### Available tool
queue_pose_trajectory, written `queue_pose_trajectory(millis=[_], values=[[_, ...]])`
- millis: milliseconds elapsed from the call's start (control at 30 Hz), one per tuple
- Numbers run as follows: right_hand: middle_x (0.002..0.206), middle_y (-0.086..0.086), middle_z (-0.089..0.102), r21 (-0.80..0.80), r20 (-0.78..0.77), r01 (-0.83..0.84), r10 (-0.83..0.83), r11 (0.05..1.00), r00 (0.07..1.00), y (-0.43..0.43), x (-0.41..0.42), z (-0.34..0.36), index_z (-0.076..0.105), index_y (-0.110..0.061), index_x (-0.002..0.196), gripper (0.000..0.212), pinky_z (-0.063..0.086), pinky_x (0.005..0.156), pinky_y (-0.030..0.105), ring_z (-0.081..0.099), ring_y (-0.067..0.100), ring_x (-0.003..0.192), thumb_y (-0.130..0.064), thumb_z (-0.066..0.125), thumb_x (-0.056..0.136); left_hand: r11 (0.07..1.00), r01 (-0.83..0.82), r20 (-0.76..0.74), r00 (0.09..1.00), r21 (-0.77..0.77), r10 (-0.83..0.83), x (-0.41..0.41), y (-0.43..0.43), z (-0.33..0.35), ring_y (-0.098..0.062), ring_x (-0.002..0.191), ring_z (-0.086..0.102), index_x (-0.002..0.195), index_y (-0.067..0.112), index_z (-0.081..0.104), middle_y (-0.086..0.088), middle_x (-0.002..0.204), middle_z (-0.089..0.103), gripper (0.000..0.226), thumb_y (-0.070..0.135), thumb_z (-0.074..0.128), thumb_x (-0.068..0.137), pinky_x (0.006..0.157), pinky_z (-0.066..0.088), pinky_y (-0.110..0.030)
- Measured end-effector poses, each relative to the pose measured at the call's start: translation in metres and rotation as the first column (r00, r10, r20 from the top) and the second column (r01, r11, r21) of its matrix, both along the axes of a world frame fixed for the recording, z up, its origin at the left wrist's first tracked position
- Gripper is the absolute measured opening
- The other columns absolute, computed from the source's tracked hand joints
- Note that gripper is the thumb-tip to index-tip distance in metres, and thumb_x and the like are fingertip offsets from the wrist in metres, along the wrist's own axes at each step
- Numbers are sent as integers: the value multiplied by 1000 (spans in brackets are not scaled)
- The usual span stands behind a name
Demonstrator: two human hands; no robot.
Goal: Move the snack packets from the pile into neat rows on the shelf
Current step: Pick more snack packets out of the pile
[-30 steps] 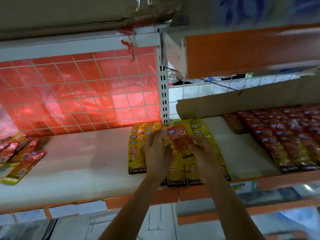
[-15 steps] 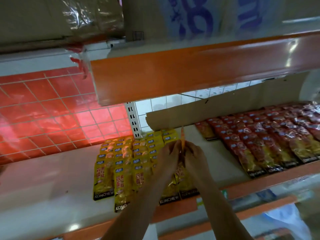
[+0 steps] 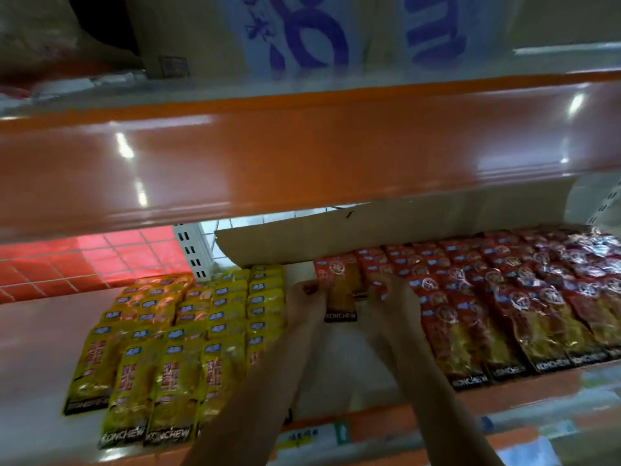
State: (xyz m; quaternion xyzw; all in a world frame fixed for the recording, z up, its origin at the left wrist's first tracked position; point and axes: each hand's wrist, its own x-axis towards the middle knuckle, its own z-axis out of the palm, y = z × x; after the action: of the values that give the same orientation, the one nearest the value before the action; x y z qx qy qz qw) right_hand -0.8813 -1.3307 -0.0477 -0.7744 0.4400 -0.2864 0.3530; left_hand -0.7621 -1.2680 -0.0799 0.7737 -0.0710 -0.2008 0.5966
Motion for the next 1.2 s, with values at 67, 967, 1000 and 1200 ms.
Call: queue_pose_trajectory(millis=[67, 967, 1000, 1200], values=[[119, 5, 62, -44, -42, -34, 32, 998, 999, -11, -1, -4, 62, -14, 119, 30, 46, 89, 31, 56, 21, 109, -13, 48, 92, 998, 2, 21, 1000, 70, -3, -1, -8, -3, -20, 93, 66, 107, 13, 70, -4, 104, 71, 25, 26, 66, 85, 85, 55, -36], [116, 5, 61, -152, -144, -204, 182, 967, 973, -36, -2, -9, 61, -9, 119, 28, 40, 83, 21, 55, 18, 107, -14, 55, 92, 830, 64, 358, 882, 554, -307, 11, -37, 5, -20, 93, 66, 95, 20, 70, -3, 99, 72, 28, 45, 66, 84, 76, 52, -30], [116, 5, 62, -159, -139, -201, 180, 967, 974, -35, -2, -8, 61, -9, 119, 27, 41, 83, 22, 55, 18, 107, -15, 55, 93, 824, 67, 364, 875, 562, -320, 10, -36, 5, -21, 95, 66, 97, 18, 70, -4, 100, 72, 30, 45, 66, 84, 79, 52, -31], [120, 10, 60, -194, -162, -222, 192, 956, 968, -17, 12, 3, 59, -7, 121, 30, 41, 95, 35, 52, 25, 113, -18, 52, 94, 821, 52, 517, 754, 568, -406, 5, -16, 16, -23, 106, 62, 114, 17, 65, -6, 112, 68, 31, 37, 57, 92, 87, 47, -32]])
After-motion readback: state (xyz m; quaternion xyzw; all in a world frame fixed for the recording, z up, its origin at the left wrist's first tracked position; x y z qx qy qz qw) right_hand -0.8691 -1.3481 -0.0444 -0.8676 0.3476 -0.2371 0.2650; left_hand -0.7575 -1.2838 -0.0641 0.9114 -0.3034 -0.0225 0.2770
